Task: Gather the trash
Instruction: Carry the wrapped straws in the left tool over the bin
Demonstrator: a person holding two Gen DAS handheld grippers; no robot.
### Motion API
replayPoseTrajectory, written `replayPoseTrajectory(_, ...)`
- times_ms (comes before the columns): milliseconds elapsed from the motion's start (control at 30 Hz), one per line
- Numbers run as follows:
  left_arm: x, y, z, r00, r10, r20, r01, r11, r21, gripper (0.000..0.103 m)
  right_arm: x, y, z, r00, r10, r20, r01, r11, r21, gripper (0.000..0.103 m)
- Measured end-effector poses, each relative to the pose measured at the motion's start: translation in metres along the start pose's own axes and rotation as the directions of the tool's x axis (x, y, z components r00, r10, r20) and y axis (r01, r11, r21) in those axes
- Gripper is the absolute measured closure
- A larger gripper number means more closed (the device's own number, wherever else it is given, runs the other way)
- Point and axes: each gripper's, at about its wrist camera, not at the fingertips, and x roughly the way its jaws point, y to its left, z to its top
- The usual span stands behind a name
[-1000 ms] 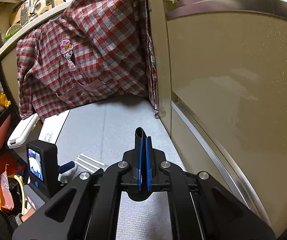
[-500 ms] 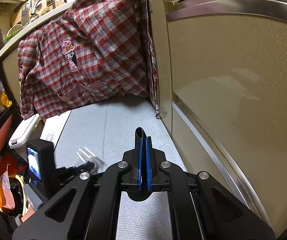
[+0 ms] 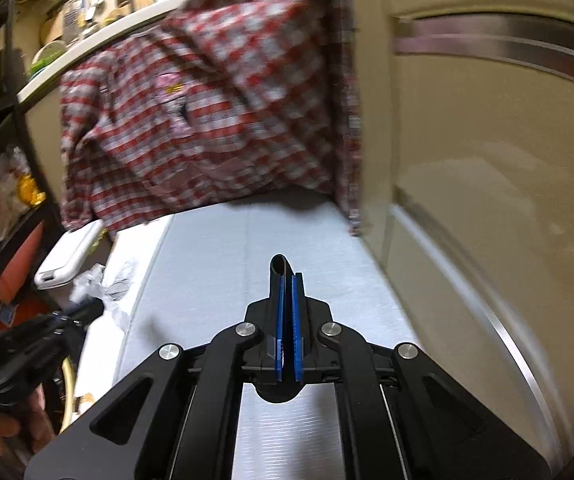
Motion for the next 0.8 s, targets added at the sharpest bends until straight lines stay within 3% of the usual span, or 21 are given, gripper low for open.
replayPoseTrajectory(167, -0.056, 0.034, -0.008, 0.995, 0.099, 0.022, -0.099, 0.995, -0.018, 0.101, -0.009, 0.069, -0.01, 0.992, 0.123, -0.023, -0.124, 0.99, -0.069, 0.099)
replayPoseTrajectory(333, -0.113, 0.08, -0.019, 0.978, 0.207, 0.035, -0.205, 0.978, -0.044, 0.101, -0.024, 0.149, -0.026, 0.964, 0.26, -0.049, -0.264, 0.951, -0.163, 0.099)
replayPoseTrajectory(500, -0.156, 0.123, -0.031, 0.961, 0.274, 0.035, -0.27, 0.958, -0.096, 0.101, -0.043, 0.224, -0.048, 0.915, 0.393, -0.09, -0.403, 0.885, -0.234, 0.099)
replayPoseTrajectory(800, -0.206, 0.178, -0.06, 0.935, 0.353, 0.037, -0.341, 0.923, -0.179, 0.101, -0.061, 0.294, -0.072, 0.848, 0.509, -0.151, -0.53, 0.806, -0.262, 0.099)
